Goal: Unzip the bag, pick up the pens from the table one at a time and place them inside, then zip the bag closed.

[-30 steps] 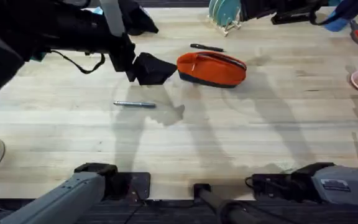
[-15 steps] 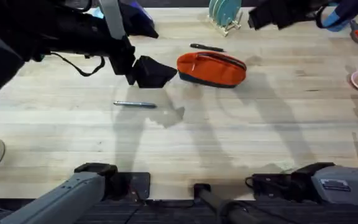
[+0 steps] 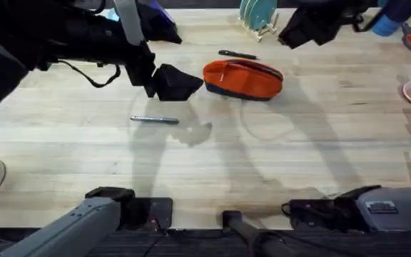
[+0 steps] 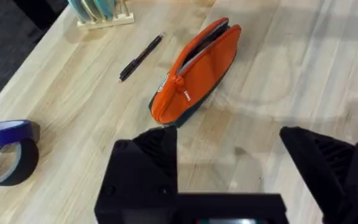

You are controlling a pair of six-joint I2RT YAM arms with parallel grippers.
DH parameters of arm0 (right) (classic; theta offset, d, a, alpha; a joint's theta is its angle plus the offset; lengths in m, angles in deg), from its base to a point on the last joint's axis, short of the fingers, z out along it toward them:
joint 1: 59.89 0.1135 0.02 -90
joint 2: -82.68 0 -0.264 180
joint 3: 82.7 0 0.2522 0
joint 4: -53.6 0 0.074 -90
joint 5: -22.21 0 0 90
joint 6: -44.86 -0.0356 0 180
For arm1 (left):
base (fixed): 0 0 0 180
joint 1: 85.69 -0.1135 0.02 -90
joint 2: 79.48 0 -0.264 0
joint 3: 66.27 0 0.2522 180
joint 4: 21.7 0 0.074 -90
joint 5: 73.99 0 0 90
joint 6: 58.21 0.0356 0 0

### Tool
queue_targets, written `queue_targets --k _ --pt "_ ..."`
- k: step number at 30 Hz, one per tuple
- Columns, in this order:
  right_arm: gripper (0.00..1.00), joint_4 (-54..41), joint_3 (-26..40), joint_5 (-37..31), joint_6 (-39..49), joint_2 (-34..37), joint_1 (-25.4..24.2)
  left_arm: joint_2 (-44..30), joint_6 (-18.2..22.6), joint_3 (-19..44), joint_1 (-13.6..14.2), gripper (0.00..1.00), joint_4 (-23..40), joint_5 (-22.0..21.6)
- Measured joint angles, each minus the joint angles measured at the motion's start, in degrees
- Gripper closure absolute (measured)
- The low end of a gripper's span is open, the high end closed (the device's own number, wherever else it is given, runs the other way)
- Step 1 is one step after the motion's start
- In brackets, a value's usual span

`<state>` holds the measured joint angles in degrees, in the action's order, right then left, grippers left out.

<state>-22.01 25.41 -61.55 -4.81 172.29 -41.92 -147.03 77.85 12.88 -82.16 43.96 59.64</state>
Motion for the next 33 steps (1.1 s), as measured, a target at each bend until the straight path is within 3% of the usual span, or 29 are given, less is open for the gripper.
queue_targets --k 14,33 --pt "0.967 0.9 0.0 4.0 2.8 8.5 0.0 0.0 0.0 0.0 0.0 0.007 0.0 0.0" --pt "0.968 2.3 0.0 4.1 3.0 15.3 0.0 0.0 0.0 0.0 0.0 0.007 0.0 0.0"
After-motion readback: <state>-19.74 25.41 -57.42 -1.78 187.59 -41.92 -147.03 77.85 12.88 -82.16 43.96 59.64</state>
